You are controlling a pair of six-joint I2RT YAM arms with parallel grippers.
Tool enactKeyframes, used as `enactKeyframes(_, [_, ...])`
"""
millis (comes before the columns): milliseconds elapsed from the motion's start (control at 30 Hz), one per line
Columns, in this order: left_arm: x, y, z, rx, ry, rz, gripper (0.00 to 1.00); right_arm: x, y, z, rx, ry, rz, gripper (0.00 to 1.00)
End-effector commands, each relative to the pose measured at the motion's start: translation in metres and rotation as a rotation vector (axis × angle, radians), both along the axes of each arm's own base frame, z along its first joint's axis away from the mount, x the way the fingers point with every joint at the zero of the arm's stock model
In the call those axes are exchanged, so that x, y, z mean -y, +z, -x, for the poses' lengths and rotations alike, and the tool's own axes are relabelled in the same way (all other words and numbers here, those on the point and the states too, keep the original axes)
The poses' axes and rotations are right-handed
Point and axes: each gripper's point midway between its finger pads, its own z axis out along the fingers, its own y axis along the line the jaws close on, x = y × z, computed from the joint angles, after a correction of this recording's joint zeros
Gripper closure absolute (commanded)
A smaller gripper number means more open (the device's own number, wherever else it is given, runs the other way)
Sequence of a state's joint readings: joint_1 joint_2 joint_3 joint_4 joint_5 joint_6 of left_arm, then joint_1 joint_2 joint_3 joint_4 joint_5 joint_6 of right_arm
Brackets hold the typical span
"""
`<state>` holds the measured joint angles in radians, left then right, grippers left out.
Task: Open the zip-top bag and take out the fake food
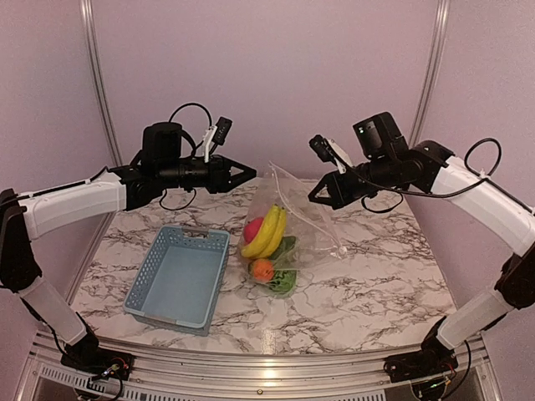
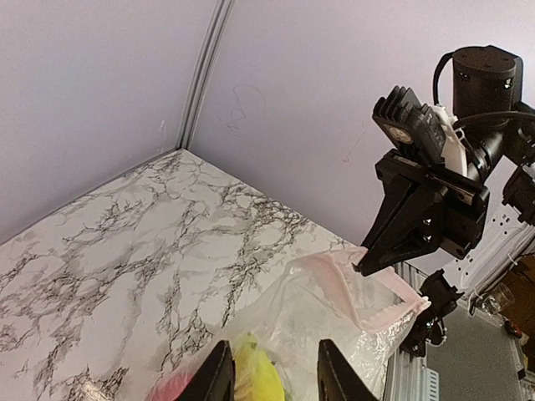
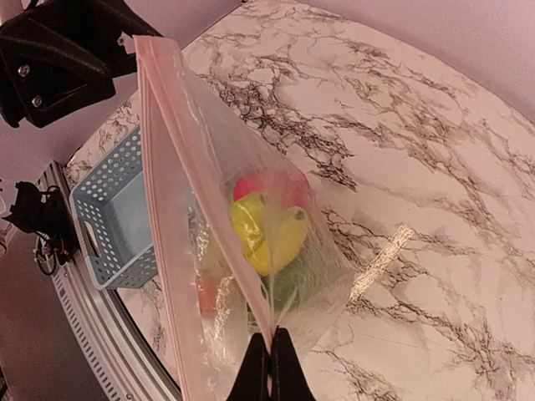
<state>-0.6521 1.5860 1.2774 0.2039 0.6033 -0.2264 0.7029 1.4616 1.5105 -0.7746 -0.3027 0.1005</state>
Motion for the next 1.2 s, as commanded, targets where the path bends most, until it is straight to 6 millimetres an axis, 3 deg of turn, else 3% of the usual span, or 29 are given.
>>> enactKeyframes(0, [-0.004, -0.010, -0.013, -0.077, 0.075, -0.029, 0.61, 0.017, 0.049, -0.006, 0.018, -0.105, -0.179, 1.00])
enactKeyframes(233, [-0.016, -0.012, -0.031, -0.212, 0.160, 0.030, 0.43, 0.043, 0.089, -0.008, 0.054, -0.253, -0.298, 1.00])
enactKeyframes(333, [-0.019, -0.019, -0.036, -0.303, 0.188, 0.037, 0.37, 0.044, 0.091, -0.010, 0.032, -0.289, -0.345, 1.00])
enactKeyframes(500, [-0.020, -0.045, -0.027, -0.449, 0.191, 0.031, 0.35, 0.032, 0.053, -0.023, -0.049, -0.335, -0.407, 1.00])
enactKeyframes(633, [-0.025, -0.062, -0.012, -0.526, 0.188, 0.061, 0.36, 0.019, 0.039, -0.043, -0.038, -0.374, -0.434, 1.00])
enactKeyframes(867, [-0.020, -0.086, 0.011, -0.645, 0.189, 0.096, 0.33, -0.030, 0.012, -0.052, -0.114, -0.259, -0.446, 1.00])
enactKeyframes(1000, [-0.005, -0.089, 0.014, -0.642, 0.181, 0.112, 0.32, -0.035, 0.000, -0.052, -0.139, -0.248, -0.437, 1.00])
enactKeyframes(1167, [0.012, -0.080, 0.003, -0.575, 0.179, 0.228, 0.37, -0.032, -0.008, -0.048, -0.155, -0.248, -0.422, 1.00])
